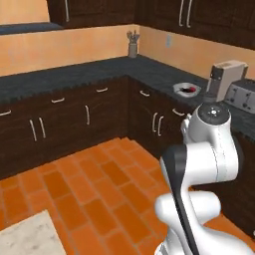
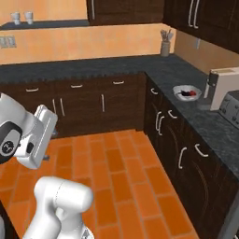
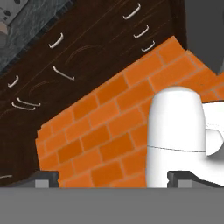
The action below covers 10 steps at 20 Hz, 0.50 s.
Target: Take the meat container that has the shrimp and place it on the second highest rack of the freezer. Then take the vegetable container that has the eggplant and bell pepper and place it on the highest rack of the freezer.
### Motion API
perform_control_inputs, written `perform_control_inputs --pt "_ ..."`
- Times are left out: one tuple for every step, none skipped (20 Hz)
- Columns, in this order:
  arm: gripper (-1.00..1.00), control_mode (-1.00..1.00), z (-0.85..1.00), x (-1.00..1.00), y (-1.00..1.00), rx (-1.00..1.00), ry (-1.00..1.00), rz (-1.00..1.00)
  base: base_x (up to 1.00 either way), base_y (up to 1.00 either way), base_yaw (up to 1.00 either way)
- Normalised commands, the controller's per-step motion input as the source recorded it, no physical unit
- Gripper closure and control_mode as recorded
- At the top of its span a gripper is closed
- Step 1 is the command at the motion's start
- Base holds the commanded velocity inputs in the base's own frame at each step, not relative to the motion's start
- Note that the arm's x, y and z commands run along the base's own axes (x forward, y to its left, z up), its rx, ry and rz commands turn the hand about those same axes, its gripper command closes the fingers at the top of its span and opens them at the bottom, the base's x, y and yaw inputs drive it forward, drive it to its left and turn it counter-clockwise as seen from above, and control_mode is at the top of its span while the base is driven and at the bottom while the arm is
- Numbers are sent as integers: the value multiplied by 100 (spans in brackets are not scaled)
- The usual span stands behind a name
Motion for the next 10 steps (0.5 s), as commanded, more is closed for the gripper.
perform_control_inputs --pt "-100 100 0 0 0 0 0 0 100 -12 -35" --pt "-100 100 0 0 0 0 0 0 100 -13 -34" --pt "-100 100 0 0 0 0 0 0 100 -10 -35" --pt "-100 100 0 0 0 0 0 0 100 -4 -38" --pt "-100 100 0 0 0 0 0 0 100 0 -41" --pt "-100 100 0 0 0 0 0 0 100 0 -42" --pt "-100 100 0 0 0 0 0 0 100 0 -42" --pt "-100 100 0 0 0 0 0 0 100 0 -41" --pt "-100 100 0 0 0 0 0 0 100 0 -41" --pt "-100 100 0 0 0 0 0 0 100 0 -42"
